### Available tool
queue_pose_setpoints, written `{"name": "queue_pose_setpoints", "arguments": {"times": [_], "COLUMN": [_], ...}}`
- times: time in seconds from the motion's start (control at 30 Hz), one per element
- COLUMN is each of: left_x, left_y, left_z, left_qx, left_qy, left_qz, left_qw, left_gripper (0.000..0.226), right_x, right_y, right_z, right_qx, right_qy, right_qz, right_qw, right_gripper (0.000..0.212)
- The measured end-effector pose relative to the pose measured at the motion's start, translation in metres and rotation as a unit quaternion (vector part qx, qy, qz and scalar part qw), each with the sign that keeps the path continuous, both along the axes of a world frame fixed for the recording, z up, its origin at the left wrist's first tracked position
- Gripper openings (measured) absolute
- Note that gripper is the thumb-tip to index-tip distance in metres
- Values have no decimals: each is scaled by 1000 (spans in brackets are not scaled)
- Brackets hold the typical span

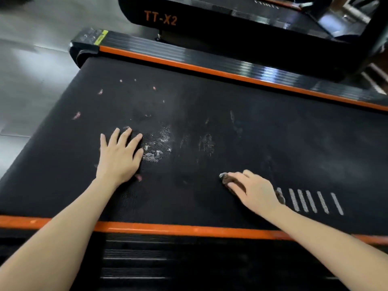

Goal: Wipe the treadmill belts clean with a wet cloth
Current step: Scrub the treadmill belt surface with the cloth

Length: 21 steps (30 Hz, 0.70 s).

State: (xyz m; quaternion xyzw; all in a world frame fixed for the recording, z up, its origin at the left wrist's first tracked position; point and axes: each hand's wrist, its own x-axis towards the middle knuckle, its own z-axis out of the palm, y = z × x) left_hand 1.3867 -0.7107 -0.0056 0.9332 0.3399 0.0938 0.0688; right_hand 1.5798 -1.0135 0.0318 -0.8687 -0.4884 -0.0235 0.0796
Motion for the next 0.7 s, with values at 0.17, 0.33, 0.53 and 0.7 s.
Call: {"name": "queue_pose_setpoints", "arguments": {"times": [0.17,0.33,0.53,0.7], "left_x": [-1,-4,-5,-3], "left_y": [2,2,2,3], "left_z": [1,6,8,2], "left_qx": [-8,-22,-33,-16], "left_qy": [-9,-10,-25,-19], "left_qz": [-3,-11,-11,-7], "left_qw": [1000,1000,999,1000], "left_gripper": [47,47,44,45], "right_x": [-27,-55,-24,-17], "right_y": [35,80,55,52], "right_z": [40,103,118,70], "right_qx": [20,201,14,13], "right_qy": [170,451,412,186], "right_qz": [-92,-71,-13,63], "right_qw": [981,867,911,980], "right_gripper": [26,20,48,33]}}
